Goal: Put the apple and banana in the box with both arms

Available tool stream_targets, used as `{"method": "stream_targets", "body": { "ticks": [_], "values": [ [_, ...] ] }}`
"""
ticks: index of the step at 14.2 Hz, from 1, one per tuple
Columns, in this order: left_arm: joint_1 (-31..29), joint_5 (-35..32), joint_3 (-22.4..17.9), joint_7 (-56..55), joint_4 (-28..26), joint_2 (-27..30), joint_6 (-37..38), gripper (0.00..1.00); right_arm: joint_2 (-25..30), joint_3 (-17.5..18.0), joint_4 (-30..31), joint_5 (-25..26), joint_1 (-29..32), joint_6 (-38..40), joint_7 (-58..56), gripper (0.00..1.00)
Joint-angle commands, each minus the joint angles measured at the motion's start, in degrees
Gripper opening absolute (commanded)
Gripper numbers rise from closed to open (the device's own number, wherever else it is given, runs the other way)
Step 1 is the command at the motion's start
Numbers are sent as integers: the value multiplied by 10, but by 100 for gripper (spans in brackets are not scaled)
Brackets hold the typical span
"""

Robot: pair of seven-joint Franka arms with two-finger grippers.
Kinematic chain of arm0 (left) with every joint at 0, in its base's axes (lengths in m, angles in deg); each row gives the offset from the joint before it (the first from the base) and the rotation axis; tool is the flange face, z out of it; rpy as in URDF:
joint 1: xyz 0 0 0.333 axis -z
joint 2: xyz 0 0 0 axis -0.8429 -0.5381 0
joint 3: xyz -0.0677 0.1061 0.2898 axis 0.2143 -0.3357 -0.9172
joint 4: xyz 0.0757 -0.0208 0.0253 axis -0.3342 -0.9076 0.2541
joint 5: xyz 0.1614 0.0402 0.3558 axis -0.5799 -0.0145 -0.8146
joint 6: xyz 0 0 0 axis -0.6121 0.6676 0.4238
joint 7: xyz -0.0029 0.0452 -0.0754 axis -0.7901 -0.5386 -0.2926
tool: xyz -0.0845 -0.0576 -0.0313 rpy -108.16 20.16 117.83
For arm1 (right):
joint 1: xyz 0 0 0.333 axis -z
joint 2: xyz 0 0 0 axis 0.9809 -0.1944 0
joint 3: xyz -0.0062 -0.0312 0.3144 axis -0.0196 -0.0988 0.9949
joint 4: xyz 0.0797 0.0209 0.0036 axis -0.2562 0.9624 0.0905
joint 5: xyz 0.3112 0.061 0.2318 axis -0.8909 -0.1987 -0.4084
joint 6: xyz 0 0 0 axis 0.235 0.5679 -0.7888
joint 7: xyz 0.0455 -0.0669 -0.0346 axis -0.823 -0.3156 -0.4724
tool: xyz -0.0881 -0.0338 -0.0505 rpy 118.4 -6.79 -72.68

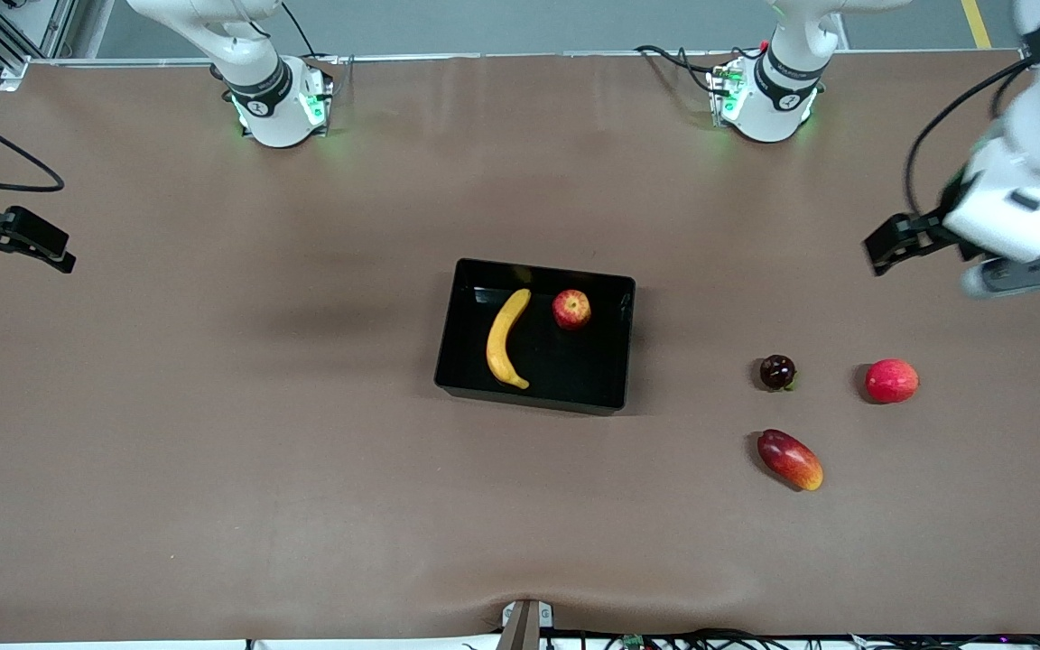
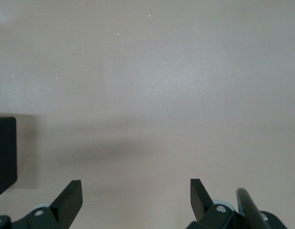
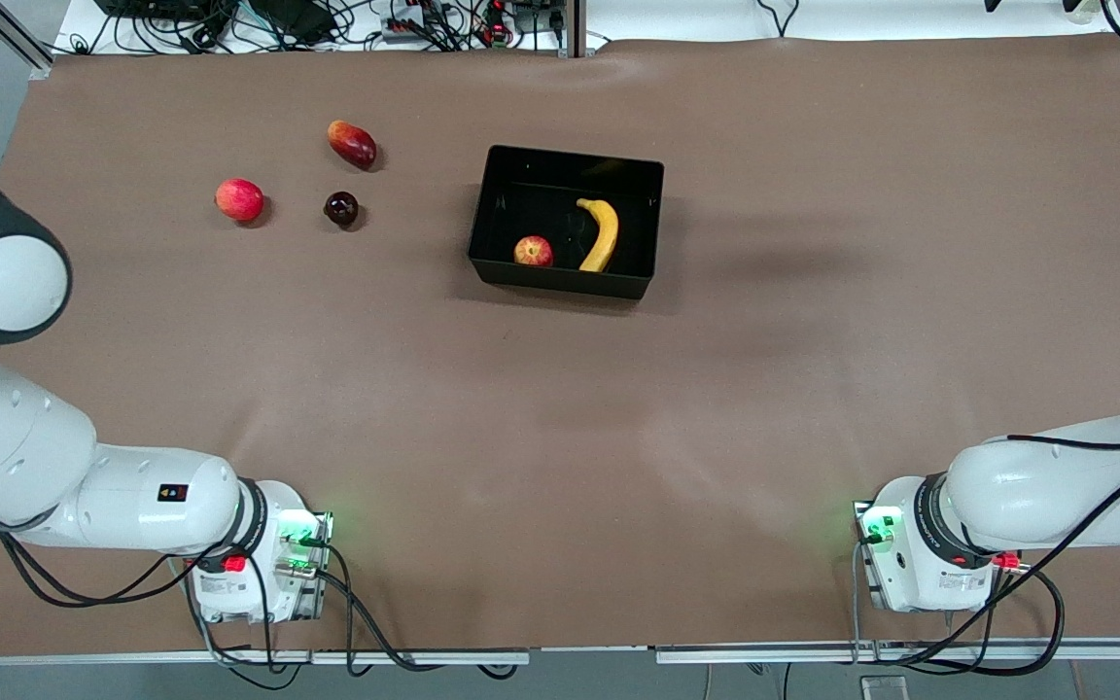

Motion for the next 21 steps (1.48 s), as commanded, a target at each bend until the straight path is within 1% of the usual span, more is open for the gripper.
{"method": "stream_targets", "body": {
  "ticks": [1,2,4,8,9,11,16,18,21],
  "values": [
    [4,16,-21,33,-98,75,-39,100,-2,5,-6,-1,8,6,1,100],
    [0,17,-24,43,-121,95,-48,100,-2,5,-6,-2,8,6,1,100],
    [-14,38,-27,59,-144,119,-50,100,-2,5,-6,-2,8,6,1,100],
    [-21,42,-43,77,-161,143,-50,100,-2,5,-6,-2,8,6,1,100],
    [-22,44,-50,85,-162,148,-50,100,-2,5,-6,-2,8,6,1,100],
    [-17,68,-59,86,-161,155,-46,100,-2,5,-6,-2,8,6,1,100],
    [-14,62,-47,85,-150,147,-30,100,-2,5,-6,-2,8,6,1,100],
    [-14,40,-39,101,-150,146,-25,100,-2,5,-6,-1,8,6,-1,100],
    [-15,39,-34,112,-147,146,-25,100,-2,5,-7,-1,8,5,-1,100]
  ]
}}
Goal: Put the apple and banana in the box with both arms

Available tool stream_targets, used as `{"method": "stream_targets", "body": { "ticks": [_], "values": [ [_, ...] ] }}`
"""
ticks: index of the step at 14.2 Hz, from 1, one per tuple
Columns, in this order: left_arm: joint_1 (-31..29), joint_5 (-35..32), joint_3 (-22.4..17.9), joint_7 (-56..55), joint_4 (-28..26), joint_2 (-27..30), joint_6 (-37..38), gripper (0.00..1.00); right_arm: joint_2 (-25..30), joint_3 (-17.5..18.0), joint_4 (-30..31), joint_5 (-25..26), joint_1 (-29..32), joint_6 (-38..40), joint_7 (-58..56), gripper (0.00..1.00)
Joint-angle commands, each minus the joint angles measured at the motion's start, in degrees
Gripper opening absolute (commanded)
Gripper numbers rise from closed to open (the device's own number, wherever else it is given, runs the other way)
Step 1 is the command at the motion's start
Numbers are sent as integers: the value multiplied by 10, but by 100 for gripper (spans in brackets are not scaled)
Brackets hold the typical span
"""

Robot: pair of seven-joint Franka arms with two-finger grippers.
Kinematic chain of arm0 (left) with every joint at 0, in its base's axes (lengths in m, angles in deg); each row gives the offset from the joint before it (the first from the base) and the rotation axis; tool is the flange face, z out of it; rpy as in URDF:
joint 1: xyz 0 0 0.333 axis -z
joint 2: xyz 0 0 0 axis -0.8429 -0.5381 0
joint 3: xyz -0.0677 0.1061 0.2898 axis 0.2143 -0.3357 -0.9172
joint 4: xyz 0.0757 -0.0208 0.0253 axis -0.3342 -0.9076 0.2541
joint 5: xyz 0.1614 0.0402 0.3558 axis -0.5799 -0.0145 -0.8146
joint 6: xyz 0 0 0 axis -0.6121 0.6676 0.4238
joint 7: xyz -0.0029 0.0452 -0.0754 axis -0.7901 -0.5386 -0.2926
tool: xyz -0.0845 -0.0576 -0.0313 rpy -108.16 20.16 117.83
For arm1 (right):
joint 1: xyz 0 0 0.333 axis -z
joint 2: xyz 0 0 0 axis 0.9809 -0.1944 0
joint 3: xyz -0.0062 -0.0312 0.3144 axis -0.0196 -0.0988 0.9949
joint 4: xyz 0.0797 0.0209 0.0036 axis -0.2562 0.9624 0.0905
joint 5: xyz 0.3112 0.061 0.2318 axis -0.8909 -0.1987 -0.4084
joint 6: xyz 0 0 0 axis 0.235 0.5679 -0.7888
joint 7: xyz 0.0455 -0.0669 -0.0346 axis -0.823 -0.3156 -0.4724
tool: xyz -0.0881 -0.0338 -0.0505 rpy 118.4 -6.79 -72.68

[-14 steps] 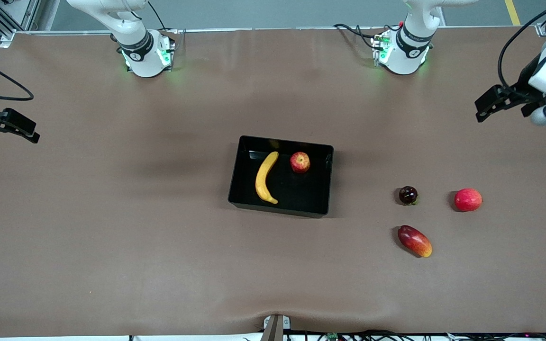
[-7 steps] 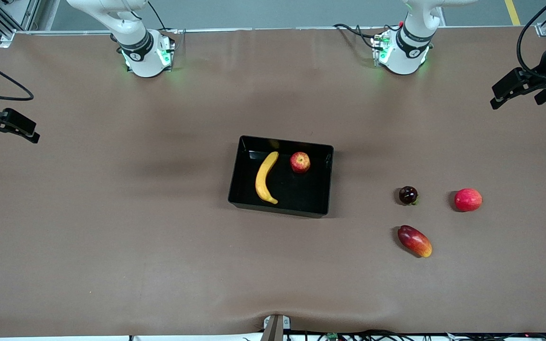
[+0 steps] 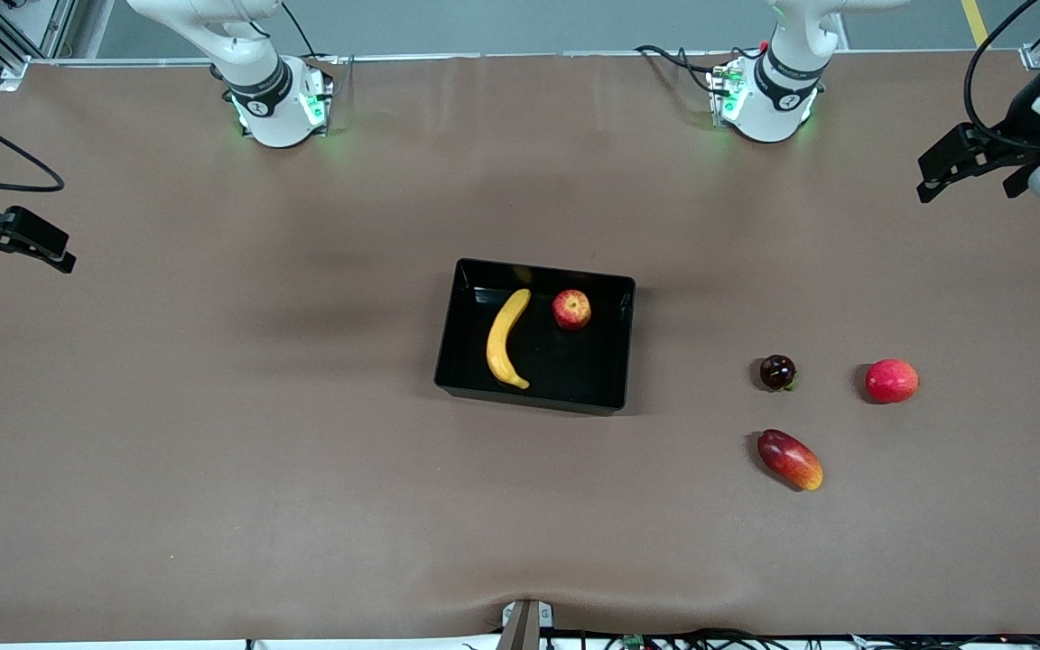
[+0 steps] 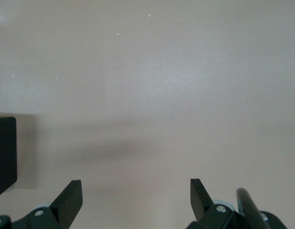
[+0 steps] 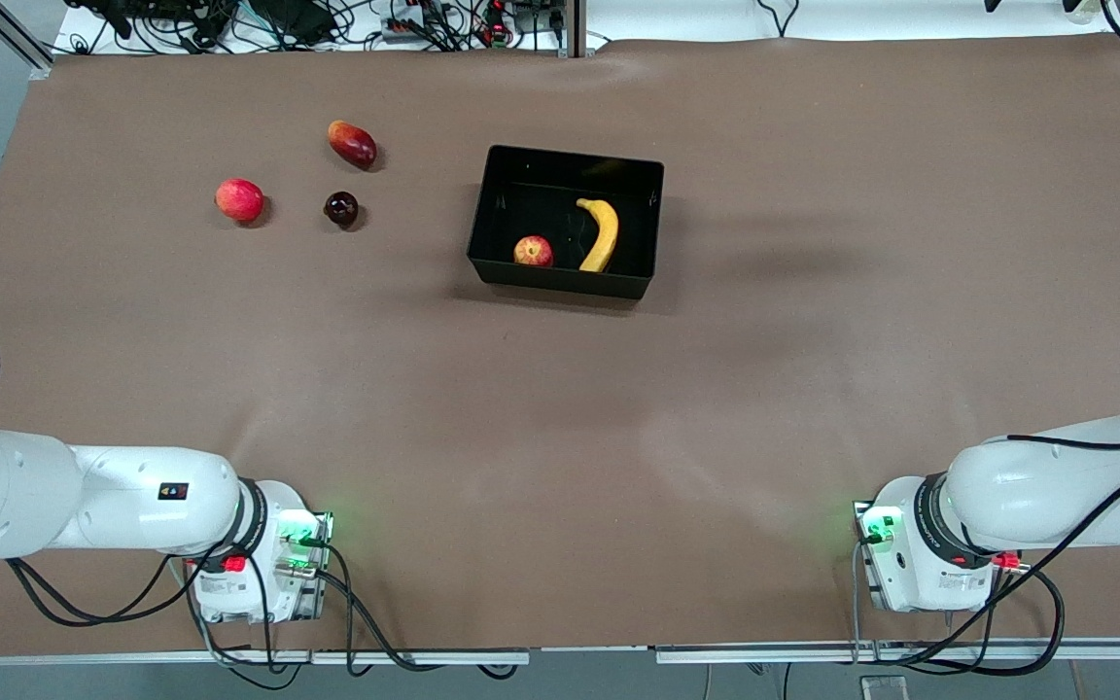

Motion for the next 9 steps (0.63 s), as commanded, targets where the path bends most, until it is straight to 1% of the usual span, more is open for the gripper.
{"method": "stream_targets", "body": {
  "ticks": [1,3,9],
  "values": [
    [-2,-12,4,16,2,5,6,100,-2,5,-6,-1,8,5,-1,100],
    [-6,-12,4,31,3,4,6,100,-2,5,-6,-2,8,5,-1,100],
    [-10,-6,-2,31,7,1,7,100,-2,5,-6,-2,8,5,-1,100]
  ]
}}
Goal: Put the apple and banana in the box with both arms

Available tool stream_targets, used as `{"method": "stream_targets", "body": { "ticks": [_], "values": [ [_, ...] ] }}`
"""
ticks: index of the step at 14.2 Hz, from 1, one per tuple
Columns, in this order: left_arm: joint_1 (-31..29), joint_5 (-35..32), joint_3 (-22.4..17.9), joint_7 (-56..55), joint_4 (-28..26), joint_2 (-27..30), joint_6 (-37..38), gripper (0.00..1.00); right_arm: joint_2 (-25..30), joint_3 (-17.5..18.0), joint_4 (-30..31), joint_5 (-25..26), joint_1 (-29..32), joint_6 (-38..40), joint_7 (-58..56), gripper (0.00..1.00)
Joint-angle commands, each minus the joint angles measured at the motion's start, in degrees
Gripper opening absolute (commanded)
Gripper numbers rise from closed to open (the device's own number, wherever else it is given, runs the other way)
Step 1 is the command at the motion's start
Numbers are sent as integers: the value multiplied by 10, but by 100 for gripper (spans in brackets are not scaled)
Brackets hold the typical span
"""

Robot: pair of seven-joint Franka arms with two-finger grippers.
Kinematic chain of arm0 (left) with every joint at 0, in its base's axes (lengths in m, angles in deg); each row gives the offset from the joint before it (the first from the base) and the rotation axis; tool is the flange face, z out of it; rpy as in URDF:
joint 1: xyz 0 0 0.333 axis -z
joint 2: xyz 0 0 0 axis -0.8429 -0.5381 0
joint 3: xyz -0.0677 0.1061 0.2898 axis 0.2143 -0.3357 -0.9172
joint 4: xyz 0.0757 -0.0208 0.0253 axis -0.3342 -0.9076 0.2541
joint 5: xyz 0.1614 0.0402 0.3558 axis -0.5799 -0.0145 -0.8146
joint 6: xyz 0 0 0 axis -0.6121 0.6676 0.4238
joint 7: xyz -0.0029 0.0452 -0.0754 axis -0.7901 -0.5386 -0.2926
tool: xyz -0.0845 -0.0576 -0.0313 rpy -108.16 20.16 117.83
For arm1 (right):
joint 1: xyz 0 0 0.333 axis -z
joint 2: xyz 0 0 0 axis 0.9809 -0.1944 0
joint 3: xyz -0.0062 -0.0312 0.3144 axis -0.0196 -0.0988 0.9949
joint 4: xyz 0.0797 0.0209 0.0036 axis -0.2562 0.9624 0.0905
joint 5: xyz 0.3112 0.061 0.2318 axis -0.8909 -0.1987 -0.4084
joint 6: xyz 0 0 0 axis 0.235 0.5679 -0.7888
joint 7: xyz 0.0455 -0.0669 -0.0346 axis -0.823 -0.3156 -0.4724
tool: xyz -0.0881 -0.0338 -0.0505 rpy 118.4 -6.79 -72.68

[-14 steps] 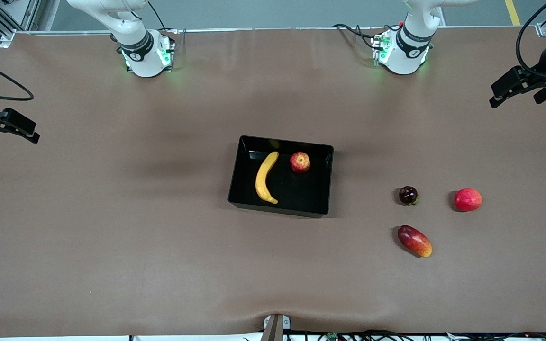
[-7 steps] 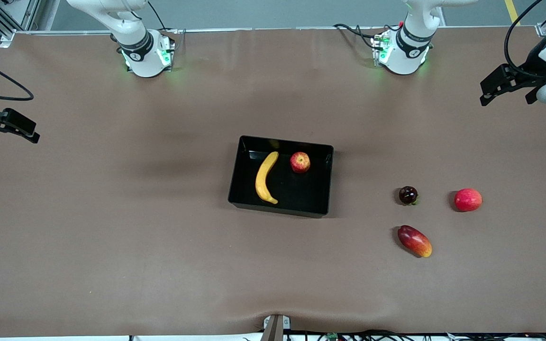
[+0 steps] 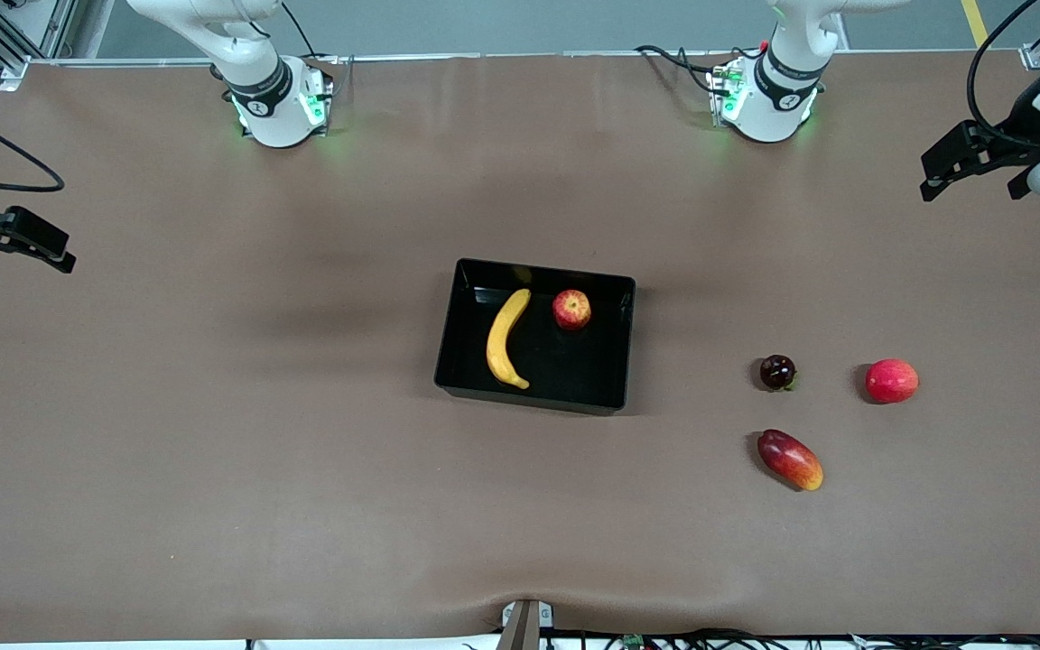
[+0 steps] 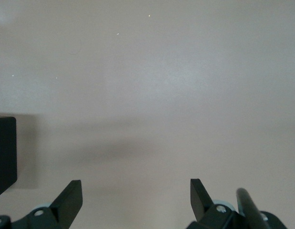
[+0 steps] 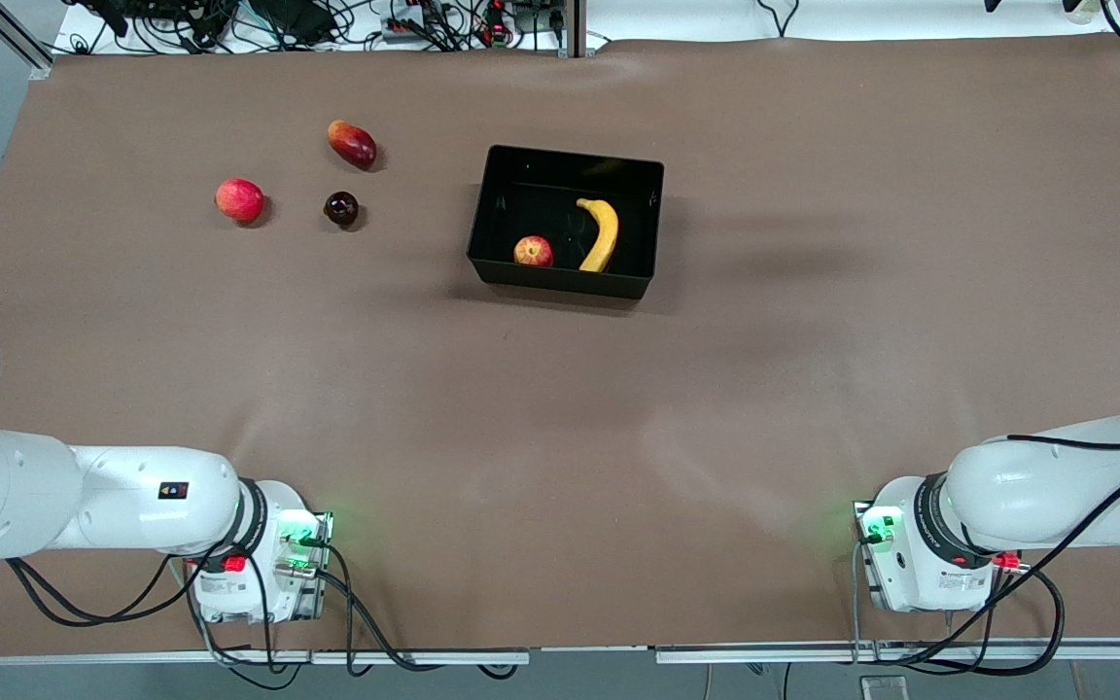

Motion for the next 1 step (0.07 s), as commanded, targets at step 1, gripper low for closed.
{"method": "stream_targets", "body": {
  "ticks": [1],
  "values": [
    [-4,-5,1,9,6,0,7,100,-2,5,-6,-2,9,5,-1,100]
  ]
}}
